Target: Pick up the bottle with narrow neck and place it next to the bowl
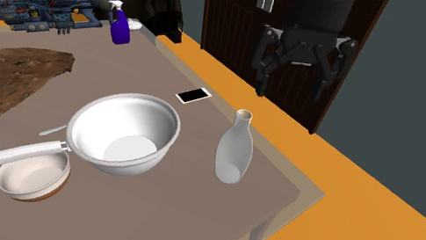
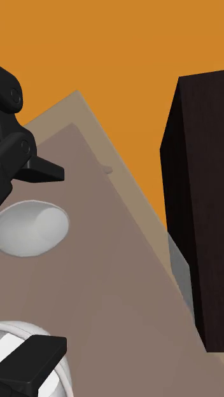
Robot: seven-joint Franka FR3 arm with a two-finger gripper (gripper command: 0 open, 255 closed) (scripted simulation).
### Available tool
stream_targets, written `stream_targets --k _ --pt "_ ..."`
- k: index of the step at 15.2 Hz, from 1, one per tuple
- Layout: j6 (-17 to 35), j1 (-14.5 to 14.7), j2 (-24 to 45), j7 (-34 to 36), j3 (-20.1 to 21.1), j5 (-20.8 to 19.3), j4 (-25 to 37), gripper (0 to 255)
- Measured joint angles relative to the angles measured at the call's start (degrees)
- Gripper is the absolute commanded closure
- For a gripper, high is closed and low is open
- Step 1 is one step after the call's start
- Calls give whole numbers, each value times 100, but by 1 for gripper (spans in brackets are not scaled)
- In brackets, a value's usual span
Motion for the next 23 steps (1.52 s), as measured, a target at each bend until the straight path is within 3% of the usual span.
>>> stream_targets --k 8,17,23 --pt "997 -11 1692 122 30 -31 649 0" --pt "1628 -11 3755 277 29 -85 2027 0" --pt "2005 -13 4221 294 23 -89 2107 0"
